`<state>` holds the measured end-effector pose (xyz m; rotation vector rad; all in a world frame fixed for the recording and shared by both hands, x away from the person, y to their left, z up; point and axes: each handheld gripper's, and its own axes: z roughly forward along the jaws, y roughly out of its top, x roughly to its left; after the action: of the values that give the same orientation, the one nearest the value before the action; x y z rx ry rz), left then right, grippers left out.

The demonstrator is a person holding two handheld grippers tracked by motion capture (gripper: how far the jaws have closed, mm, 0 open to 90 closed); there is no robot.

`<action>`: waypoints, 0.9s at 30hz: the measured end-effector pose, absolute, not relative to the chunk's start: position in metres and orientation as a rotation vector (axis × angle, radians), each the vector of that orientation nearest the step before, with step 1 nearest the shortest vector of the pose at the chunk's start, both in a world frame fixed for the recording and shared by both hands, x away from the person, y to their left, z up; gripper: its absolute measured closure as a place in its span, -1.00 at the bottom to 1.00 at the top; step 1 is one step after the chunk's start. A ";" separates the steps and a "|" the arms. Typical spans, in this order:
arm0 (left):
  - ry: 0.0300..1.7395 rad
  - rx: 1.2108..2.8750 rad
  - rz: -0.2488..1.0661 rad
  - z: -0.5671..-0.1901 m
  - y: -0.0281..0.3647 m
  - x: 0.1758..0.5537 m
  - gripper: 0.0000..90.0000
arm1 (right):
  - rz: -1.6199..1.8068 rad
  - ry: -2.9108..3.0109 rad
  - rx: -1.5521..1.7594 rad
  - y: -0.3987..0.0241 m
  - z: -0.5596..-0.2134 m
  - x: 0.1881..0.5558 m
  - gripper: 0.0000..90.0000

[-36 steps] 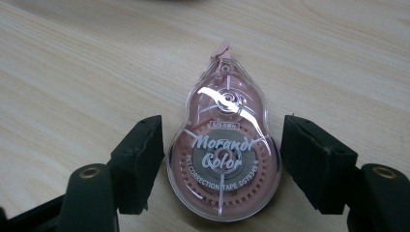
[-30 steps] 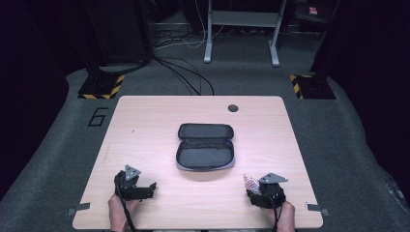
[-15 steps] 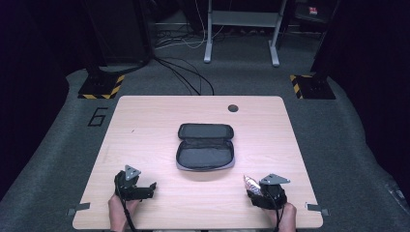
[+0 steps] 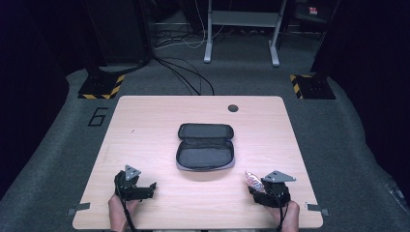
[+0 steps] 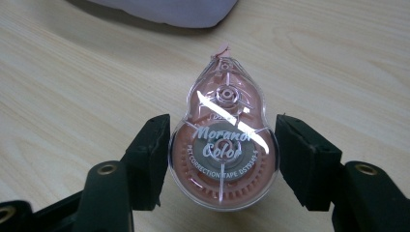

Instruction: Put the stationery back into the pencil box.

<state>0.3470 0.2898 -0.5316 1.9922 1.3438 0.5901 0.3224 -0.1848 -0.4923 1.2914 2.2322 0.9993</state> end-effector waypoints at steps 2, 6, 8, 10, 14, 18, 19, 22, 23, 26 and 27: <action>1.344 1.992 0.590 -0.532 0.290 0.347 -0.97 | 1.008 2.220 1.300 -0.184 -0.487 0.322 -0.13; 1.343 1.991 0.590 -0.532 0.290 0.347 -0.97 | 1.010 2.224 1.282 -0.184 -0.477 0.323 -0.13; 1.343 1.992 0.590 -0.532 0.290 0.347 -0.97 | 1.009 2.226 1.263 -0.183 -0.471 0.325 -0.13; 1.343 1.991 0.590 -0.532 0.290 0.347 -0.97 | 1.003 2.222 1.267 -0.182 -0.467 0.325 -0.13; 1.343 1.995 0.587 -0.531 0.290 0.347 -0.97 | 1.015 2.219 1.243 -0.179 -0.459 0.328 -0.13; 1.345 2.000 0.581 -0.531 0.290 0.347 -0.97 | 1.018 2.229 1.238 -0.177 -0.454 0.331 -0.13; 1.345 2.001 0.580 -0.531 0.290 0.347 -0.96 | 1.016 2.235 1.215 -0.175 -0.452 0.335 -0.13; 1.338 2.017 0.579 -0.530 0.291 0.347 -0.96 | 1.024 2.232 1.216 -0.171 -0.449 0.338 -0.13; 1.338 2.017 0.579 -0.530 0.291 0.347 -0.96 | 1.022 2.239 1.215 -0.169 -0.447 0.340 -0.13; 1.338 2.015 0.577 -0.530 0.291 0.347 -0.96 | 1.023 2.245 1.194 -0.164 -0.443 0.346 -0.13; 1.337 2.014 0.579 -0.530 0.291 0.347 -0.96 | 1.024 2.245 1.183 -0.162 -0.442 0.348 -0.13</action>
<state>0.3467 0.2908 -0.5303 2.0145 1.3374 0.5791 0.3484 -0.1622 -0.4417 1.1826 2.2452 1.0239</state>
